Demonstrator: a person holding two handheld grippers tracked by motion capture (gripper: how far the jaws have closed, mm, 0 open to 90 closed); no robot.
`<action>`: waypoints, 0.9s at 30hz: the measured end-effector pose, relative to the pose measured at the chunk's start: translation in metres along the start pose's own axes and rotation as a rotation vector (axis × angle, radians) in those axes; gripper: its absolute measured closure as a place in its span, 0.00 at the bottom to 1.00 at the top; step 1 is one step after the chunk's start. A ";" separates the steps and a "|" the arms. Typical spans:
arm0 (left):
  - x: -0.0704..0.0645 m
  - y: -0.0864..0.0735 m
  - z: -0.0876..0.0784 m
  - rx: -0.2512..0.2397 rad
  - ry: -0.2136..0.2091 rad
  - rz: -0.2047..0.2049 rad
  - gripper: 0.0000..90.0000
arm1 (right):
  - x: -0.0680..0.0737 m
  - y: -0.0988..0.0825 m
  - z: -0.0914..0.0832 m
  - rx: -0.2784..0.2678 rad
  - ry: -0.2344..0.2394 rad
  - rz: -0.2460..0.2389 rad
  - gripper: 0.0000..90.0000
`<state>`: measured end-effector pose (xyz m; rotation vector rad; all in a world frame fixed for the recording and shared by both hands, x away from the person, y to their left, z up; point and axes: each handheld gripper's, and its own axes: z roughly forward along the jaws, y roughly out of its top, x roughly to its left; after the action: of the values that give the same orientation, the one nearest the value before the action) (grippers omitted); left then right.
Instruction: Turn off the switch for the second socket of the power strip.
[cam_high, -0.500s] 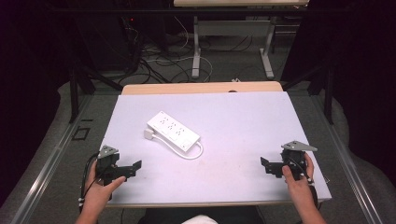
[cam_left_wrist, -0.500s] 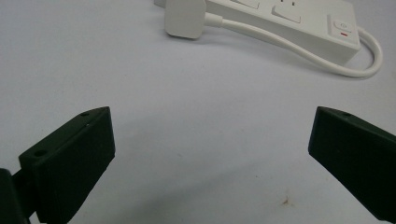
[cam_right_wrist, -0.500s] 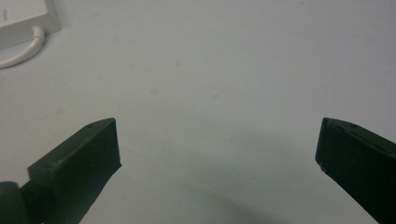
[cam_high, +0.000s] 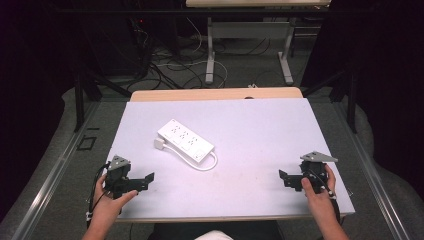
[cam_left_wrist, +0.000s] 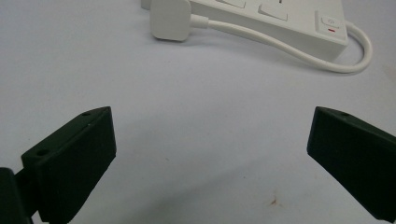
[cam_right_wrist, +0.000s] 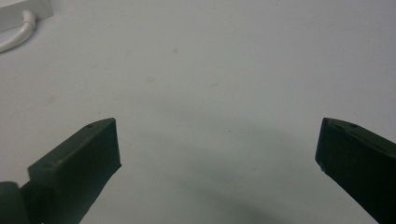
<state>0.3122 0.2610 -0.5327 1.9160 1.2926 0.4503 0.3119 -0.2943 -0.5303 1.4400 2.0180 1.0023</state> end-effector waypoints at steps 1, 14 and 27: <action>0.000 0.001 -0.001 0.021 -0.005 0.015 0.02 | 0.000 0.000 0.001 0.000 0.006 -0.002 0.00; -0.012 0.004 -0.001 0.041 0.029 0.111 0.09 | 0.007 -0.001 0.006 0.020 0.020 -0.045 0.00; -0.014 0.005 0.006 0.071 0.024 0.131 0.18 | 0.006 -0.001 0.005 0.018 0.025 -0.040 0.00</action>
<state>0.3131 0.2450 -0.5305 2.0687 1.2173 0.5015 0.3125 -0.2873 -0.5341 1.3976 2.0699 0.9925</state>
